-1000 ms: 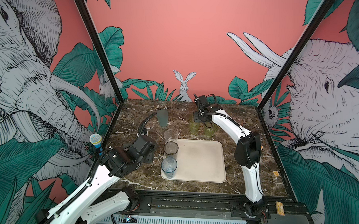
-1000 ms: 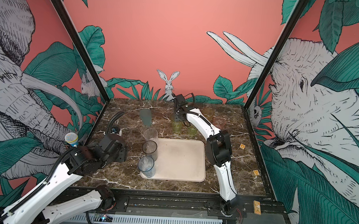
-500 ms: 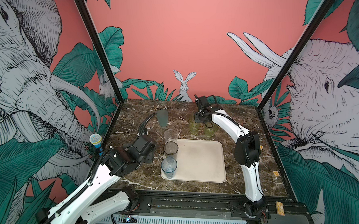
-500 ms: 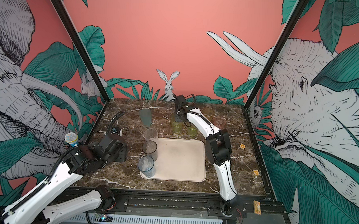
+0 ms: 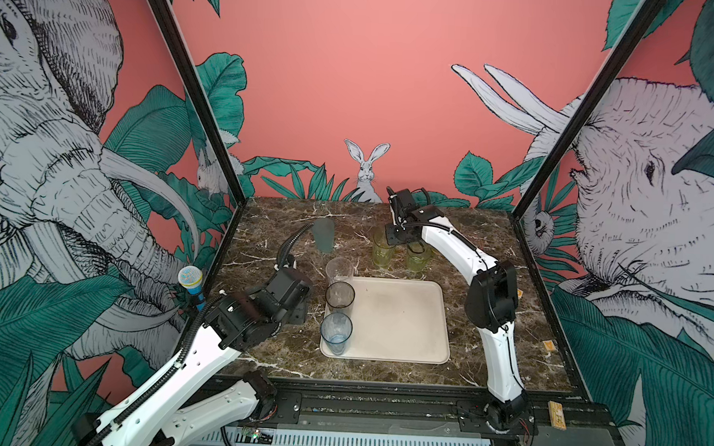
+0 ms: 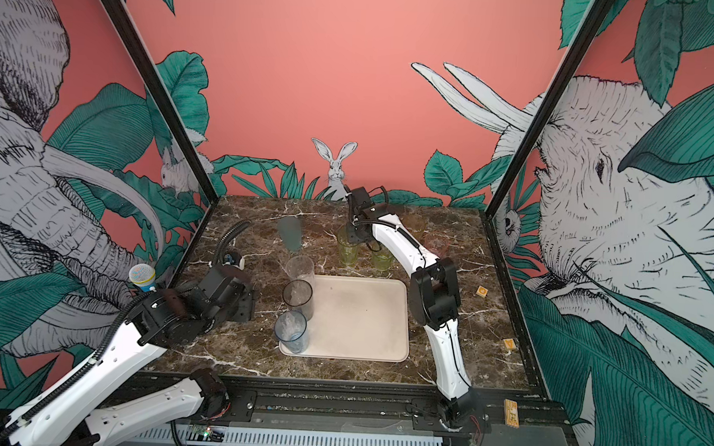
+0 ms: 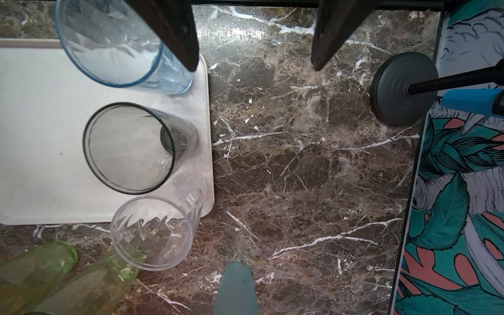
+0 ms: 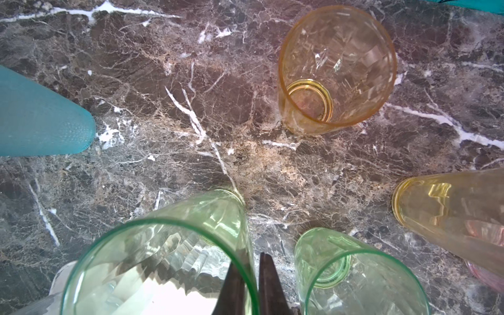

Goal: Place the glasses into the tray
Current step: Pick up the glass from the top-center of the table.

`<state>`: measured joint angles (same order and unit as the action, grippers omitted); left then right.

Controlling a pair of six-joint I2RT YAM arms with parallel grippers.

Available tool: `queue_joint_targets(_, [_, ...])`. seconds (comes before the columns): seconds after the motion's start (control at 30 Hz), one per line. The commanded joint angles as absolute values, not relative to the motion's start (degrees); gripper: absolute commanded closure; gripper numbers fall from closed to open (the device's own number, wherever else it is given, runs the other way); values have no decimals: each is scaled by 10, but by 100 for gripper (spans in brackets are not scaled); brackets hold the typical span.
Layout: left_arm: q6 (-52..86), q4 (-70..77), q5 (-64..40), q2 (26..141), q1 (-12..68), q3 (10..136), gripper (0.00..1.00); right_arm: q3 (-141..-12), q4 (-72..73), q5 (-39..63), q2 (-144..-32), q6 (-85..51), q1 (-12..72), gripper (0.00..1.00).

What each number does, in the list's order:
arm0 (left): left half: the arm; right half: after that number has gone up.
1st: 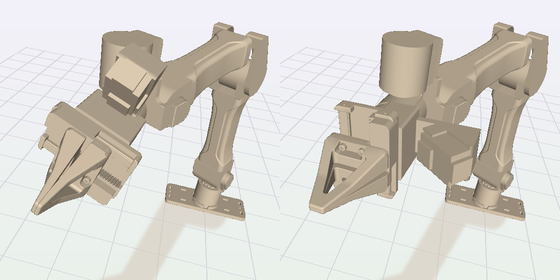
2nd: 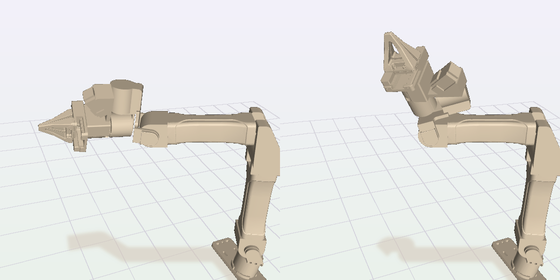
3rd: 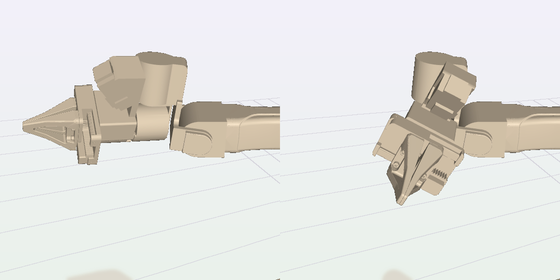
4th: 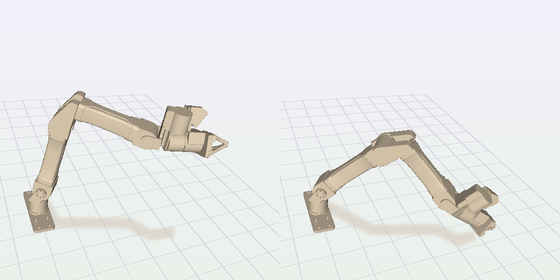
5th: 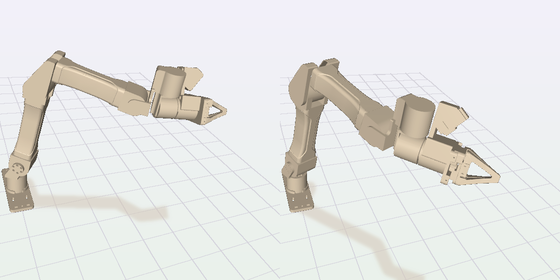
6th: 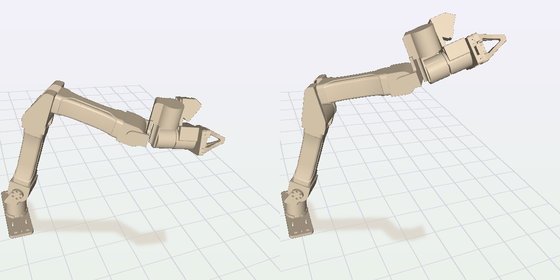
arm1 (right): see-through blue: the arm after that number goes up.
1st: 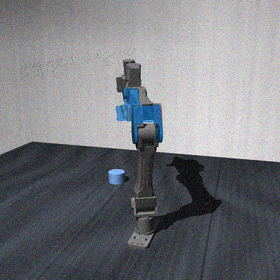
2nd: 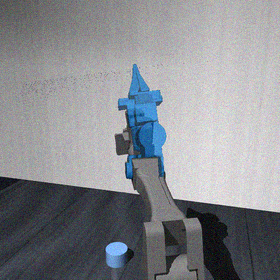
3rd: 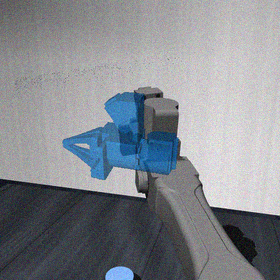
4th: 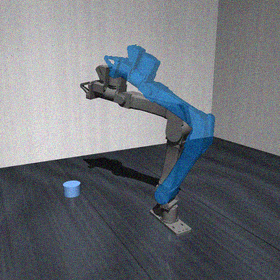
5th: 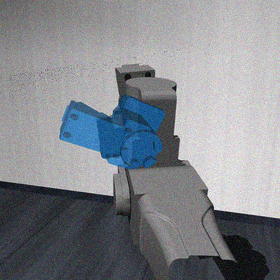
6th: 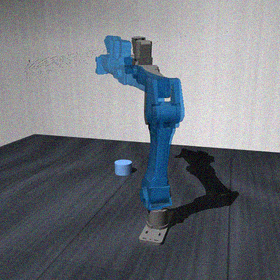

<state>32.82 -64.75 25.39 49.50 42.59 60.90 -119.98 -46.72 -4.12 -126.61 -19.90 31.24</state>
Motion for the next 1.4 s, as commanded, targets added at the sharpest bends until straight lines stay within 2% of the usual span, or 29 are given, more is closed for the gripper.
queue_joint_targets(0.0, [331,-645,256,494,423,606,33,-1223,-491,-50,-1243,-182,317,100])
queue_joint_targets(0.43, [333,-639,253,502,424,607,33,-1232,-542,-38,-1184,-150,335,100])
queue_joint_targets(1.37, [340,-619,238,531,423,616,33,-1072,-504,-40,-1045,-155,384,100])
